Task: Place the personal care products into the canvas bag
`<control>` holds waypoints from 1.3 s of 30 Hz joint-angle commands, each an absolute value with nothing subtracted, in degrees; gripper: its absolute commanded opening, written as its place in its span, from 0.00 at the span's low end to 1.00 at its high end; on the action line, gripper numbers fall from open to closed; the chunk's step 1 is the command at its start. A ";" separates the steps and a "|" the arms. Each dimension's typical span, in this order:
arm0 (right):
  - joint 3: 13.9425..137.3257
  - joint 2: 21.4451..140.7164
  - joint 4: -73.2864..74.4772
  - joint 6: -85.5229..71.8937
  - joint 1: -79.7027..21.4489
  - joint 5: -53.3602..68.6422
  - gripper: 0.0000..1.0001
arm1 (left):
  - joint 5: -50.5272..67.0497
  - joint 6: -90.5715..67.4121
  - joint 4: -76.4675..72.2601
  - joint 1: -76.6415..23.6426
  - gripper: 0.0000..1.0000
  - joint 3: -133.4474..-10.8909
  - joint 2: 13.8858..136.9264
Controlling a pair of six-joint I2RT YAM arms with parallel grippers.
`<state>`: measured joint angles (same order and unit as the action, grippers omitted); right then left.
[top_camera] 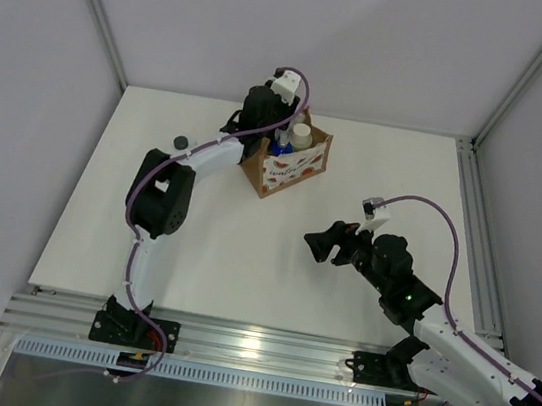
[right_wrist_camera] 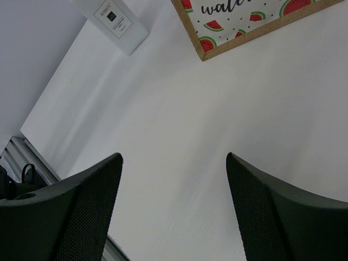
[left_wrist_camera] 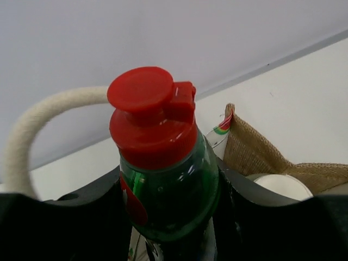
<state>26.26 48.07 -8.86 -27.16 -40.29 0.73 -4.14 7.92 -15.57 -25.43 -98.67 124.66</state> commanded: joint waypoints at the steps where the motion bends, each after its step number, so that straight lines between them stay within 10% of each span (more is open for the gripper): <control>1: 28.12 47.20 -10.55 -27.16 -40.69 0.79 0.80 | -5.89 10.99 -18.81 -24.79 0.01 -100.28 124.01; 14: 28.48 49.92 -11.34 -27.07 -41.31 1.23 0.80 | -4.50 9.93 -18.09 -24.52 0.02 -96.27 120.86; 19: 28.48 48.52 -10.64 -26.72 -41.48 0.18 0.80 | -3.25 8.36 -17.23 -24.26 0.33 -94.48 117.95; 26: 28.48 47.81 -10.28 -26.54 -41.57 0.09 0.80 | -3.87 6.94 -16.17 -24.26 0.35 -91.24 115.32; 39: 28.65 47.64 -9.93 -26.28 -41.84 0.00 0.80 | -4.57 4.14 -16.26 -24.26 0.75 -84.38 107.24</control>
